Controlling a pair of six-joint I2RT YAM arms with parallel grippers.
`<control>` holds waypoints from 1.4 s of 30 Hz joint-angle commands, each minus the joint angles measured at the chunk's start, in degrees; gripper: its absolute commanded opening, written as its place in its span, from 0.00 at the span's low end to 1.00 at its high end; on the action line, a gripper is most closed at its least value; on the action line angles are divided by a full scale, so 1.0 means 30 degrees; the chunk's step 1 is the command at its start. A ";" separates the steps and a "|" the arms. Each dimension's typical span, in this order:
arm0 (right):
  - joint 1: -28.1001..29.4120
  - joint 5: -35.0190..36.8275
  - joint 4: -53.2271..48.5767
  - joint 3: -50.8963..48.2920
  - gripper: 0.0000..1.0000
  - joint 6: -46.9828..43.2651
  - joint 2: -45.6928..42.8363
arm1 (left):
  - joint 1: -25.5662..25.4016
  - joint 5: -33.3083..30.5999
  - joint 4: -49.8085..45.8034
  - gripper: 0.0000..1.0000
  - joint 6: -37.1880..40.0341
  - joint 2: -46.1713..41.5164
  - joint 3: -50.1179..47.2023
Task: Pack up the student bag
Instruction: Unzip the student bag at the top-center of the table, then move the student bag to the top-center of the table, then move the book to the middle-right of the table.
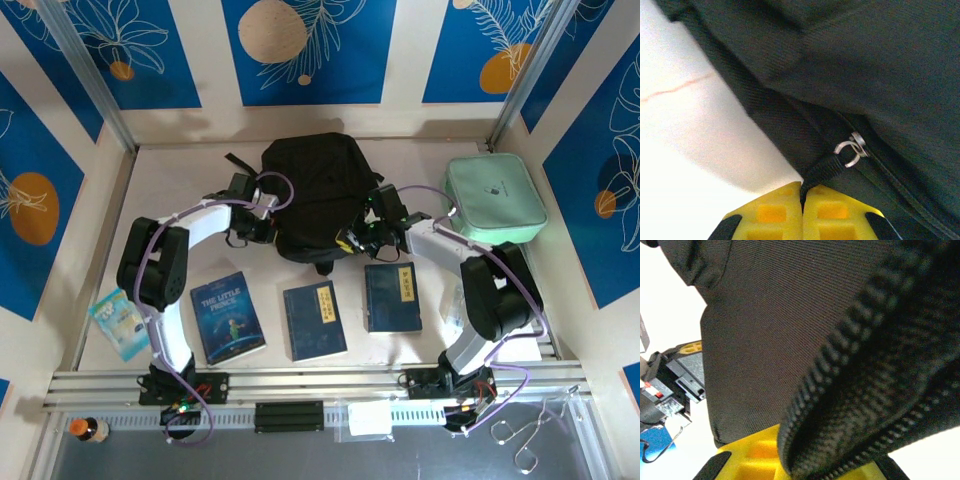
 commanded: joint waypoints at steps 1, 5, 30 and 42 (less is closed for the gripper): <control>-0.0161 -0.0127 -0.0889 0.0614 0.11 -0.0479 -0.0184 | 0.0206 -0.3868 0.0492 0.00 -0.1677 -0.0052 -0.0005; -0.0252 -0.0475 -0.0363 0.0292 0.12 -0.0685 -0.0382 | 0.0327 -0.6235 0.0830 0.00 -0.3006 -0.0050 0.0029; -0.0165 0.5231 -0.6438 -0.0764 0.75 -0.4042 -0.3821 | 0.2633 -0.6915 -0.0913 0.63 -0.5040 -0.6439 -0.1938; -0.2780 0.4187 -0.5053 -0.2798 0.76 -0.2862 -0.1867 | -0.2141 -0.2574 -0.0583 0.95 -0.5989 -0.6148 0.1043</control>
